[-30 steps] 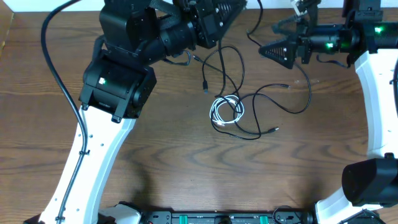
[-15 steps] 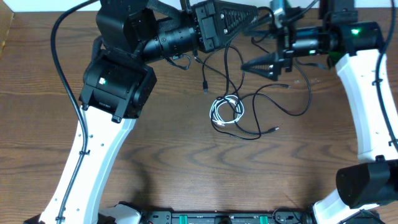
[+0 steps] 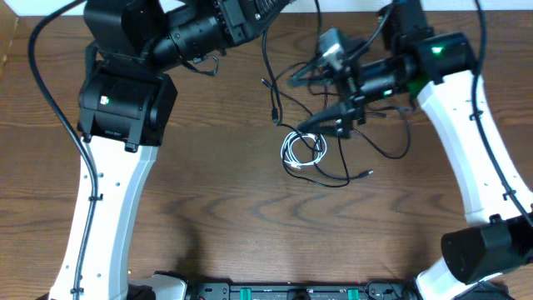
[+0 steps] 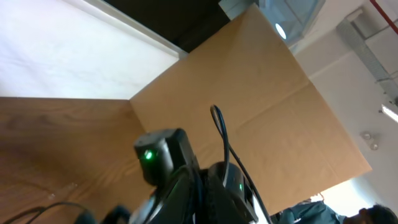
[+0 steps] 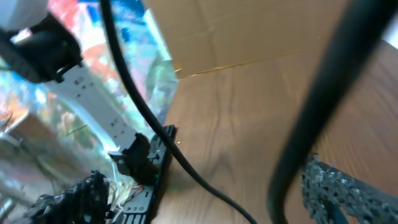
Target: Untangle cables
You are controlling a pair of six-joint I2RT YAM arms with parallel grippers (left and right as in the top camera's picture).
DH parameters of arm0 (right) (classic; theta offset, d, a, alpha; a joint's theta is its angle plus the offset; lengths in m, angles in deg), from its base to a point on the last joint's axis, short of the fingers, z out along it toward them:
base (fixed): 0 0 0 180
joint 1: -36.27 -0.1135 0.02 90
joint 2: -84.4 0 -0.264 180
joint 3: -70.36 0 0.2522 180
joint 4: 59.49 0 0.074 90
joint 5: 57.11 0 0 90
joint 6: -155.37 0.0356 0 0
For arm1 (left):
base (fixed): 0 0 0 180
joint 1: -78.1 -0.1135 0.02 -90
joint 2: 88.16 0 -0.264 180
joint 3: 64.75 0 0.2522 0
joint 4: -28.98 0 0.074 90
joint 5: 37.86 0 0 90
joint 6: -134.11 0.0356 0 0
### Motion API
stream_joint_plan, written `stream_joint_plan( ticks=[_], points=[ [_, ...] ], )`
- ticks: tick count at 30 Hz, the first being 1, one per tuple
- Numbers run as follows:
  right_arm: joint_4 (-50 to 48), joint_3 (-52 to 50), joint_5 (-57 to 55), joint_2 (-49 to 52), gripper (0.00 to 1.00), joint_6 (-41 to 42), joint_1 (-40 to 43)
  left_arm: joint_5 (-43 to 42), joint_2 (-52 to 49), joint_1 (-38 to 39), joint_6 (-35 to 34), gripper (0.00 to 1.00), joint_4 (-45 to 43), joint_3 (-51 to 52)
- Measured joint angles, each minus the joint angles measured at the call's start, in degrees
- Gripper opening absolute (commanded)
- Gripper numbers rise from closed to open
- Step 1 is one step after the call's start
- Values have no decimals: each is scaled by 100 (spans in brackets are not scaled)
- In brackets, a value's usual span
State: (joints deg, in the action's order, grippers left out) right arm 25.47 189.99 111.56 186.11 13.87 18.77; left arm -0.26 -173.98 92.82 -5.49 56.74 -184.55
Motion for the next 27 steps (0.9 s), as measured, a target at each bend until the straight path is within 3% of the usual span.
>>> stream_joint_plan(
  ticks=[6,11,17,25,27],
  points=[
    [-671,2,2,0,75,11,-483,20,0,11,-87,8,-11,0],
    [-1698,7,-356,0,55,868,-804,31,0,11,-166,8,-13,0],
    [-2319,17,-1508,0,2,2308,-1268,68,0,-24,-157,8,15,0],
    [-2286,17,-2662,-20,1,3825,-935,129,-2,-568,33,8,387,0],
    [-2256,17,-2756,-22,1,3980,-754,131,-4,-734,72,12,431,0]
  ],
)
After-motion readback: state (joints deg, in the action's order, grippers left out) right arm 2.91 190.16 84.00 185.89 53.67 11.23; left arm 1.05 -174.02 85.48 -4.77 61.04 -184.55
